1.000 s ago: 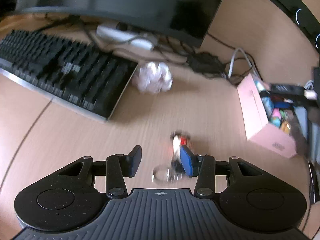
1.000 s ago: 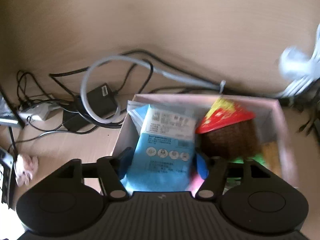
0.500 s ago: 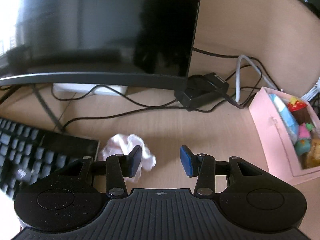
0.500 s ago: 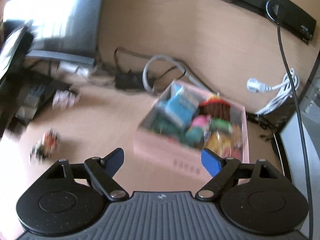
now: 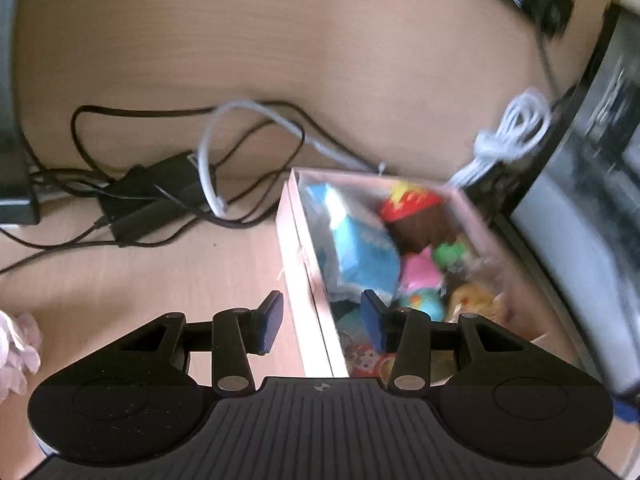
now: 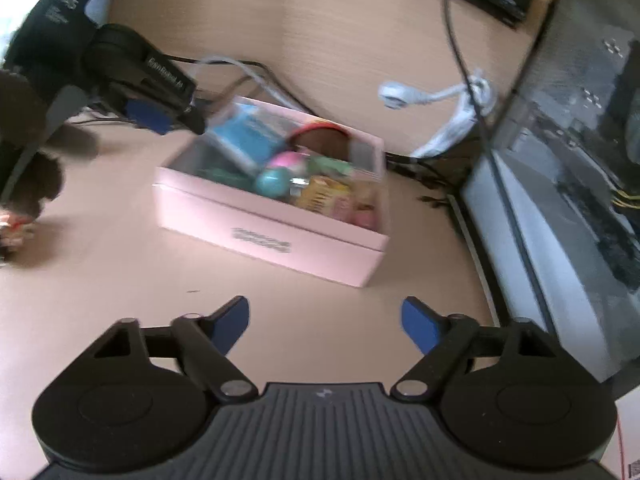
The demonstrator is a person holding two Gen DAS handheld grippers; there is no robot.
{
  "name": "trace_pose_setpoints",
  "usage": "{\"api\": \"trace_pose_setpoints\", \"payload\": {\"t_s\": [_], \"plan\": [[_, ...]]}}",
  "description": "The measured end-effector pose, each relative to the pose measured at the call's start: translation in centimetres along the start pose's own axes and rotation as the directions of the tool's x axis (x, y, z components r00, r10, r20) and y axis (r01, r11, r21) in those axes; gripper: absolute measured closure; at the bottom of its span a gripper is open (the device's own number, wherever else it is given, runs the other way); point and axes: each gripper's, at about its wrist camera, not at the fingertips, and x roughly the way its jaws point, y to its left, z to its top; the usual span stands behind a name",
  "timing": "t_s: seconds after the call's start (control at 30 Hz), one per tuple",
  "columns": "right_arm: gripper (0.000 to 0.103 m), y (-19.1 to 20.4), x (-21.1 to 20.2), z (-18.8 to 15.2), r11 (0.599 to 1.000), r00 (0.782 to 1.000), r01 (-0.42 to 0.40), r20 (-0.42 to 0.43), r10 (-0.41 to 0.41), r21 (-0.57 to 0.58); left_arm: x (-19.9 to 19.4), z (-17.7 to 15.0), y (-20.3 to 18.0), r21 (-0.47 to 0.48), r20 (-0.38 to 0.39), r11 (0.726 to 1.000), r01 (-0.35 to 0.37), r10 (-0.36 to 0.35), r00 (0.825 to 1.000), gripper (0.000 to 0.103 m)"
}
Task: Organize objects
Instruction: 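Lower the blue tissue pack into the pink box and open the right tool, then move both open tools away from the pink box toward the remaining items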
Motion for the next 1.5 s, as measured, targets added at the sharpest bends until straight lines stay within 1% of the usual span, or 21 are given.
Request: {"api": "trace_pose_setpoints", "payload": {"t_s": [0.03,0.1,0.13,0.17,0.23,0.33,0.4,0.47,0.5,0.53,0.57,0.67,0.73,0.83,0.93,1.1,1.17,1.23,1.27,1.37,1.5], "plan": [[0.046,-0.4,0.7,0.1,1.000,1.000,0.017,-0.010,-0.017,0.010,0.5,-0.1,-0.4,0.004,-0.017,1.000,-0.024,0.024,1.000,0.056],[0.048,-1.3,2.3,0.5,0.998,0.999,0.049,-0.022,-0.048,0.032,1.1,-0.6,-0.6,0.017,-0.043,0.997,-0.080,0.081,0.996,0.056],[0.048,-1.7,3.0,0.7,0.998,0.998,0.059,-0.020,-0.058,0.038,1.1,-0.9,-0.3,0.024,-0.050,0.993,-0.111,0.113,0.992,0.046],[0.048,-2.1,3.9,0.9,0.997,0.998,0.063,-0.020,-0.062,0.037,1.1,-1.1,0.0,0.021,-0.048,0.992,-0.122,0.122,0.991,0.042],[0.048,-2.6,5.4,1.2,0.998,0.998,0.061,-0.021,-0.061,0.027,0.4,-1.5,0.6,0.004,-0.055,0.989,-0.146,0.146,0.988,0.026],[0.048,-2.7,6.9,1.8,0.999,0.999,0.035,-0.018,-0.035,0.002,-0.8,-2.2,1.8,-0.011,-0.059,0.980,-0.201,0.200,0.978,0.016],[0.048,-2.5,7.4,2.4,0.999,0.999,-0.034,-0.024,0.034,-0.006,-2.0,-3.2,3.0,-0.040,-0.052,0.981,-0.192,0.190,0.981,0.011],[0.048,-1.6,7.9,2.6,0.993,0.993,-0.111,-0.030,0.111,-0.028,-2.6,-3.7,4.2,-0.073,-0.033,0.986,-0.150,0.148,0.988,0.009],[0.044,-1.0,8.0,2.6,0.989,0.990,-0.141,-0.030,0.139,-0.046,-2.8,-3.7,4.7,-0.085,-0.032,0.985,-0.147,0.145,0.989,0.008],[0.038,-0.2,8.3,2.7,0.987,0.989,-0.145,-0.028,0.144,-0.069,-3.1,-3.7,5.0,-0.095,-0.034,0.984,-0.153,0.150,0.988,0.008],[0.036,0.6,8.4,2.7,0.986,0.990,-0.140,-0.026,0.139,-0.088,-3.4,-3.6,5.0,-0.100,-0.033,0.981,-0.164,0.162,0.986,0.008],[0.036,0.9,8.3,2.4,0.983,0.987,-0.161,-0.027,0.159,-0.094,-4.8,-4.0,4.5,-0.105,-0.019,0.976,-0.189,0.188,0.982,0.008],[0.036,0.1,8.0,2.0,0.978,0.982,-0.186,-0.031,0.184,-0.092,-5.5,-4.9,4.5,-0.132,-0.027,0.975,-0.180,0.178,0.984,0.008],[0.036,-0.9,7.4,1.5,0.979,0.984,-0.176,-0.029,0.174,-0.100,-6.6,-6.4,4.5,-0.178,-0.034,0.970,-0.166,0.162,0.986,0.005],[0.036,-1.4,7.2,1.4,0.983,0.988,-0.156,-0.024,0.154,-0.100,-7.5,-7.3,4.4,-0.183,-0.030,0.969,-0.168,0.166,0.986,0.003],[0.037,-0.4,7.5,2.3,0.979,0.985,-0.173,-0.013,0.173,-0.104,-8.1,-7.1,6.3,-0.189,-0.007,0.957,-0.220,0.222,0.975,0.002],[0.037,0.8,7.3,2.6,0.978,0.984,-0.174,0.010,0.176,-0.118,-8.4,-6.7,7.7,-0.215,-0.006,0.953,-0.215,0.218,0.976,0.003],[0.037,1.9,7.4,3.1,0.977,0.983,-0.182,0.011,0.184,-0.114,-9.5,-6.3,9.3,-0.258,0.033,0.951,-0.172,0.186,0.982,0.003],[0.036,2.3,7.3,3.2,0.976,0.982,-0.185,0.011,0.187,-0.114,-10.4,-6.0,10.0,-0.262,0.068,0.950,-0.171,0.195,0.978,0.003],[0.036,3.2,6.5,3.1,0.981,0.988,-0.152,0.016,0.155,-0.117,-11.7,-4.6,12.6,-0.253,0.121,0.939,-0.233,0.270,0.955,0.003],[0.036,3.3,4.8,2.0,0.979,0.982,-0.186,-0.024,0.185,-0.083,-8.3,-2.5,15.9,-0.137,0.051,0.944,-0.299,0.308,0.950,0.003]]}}
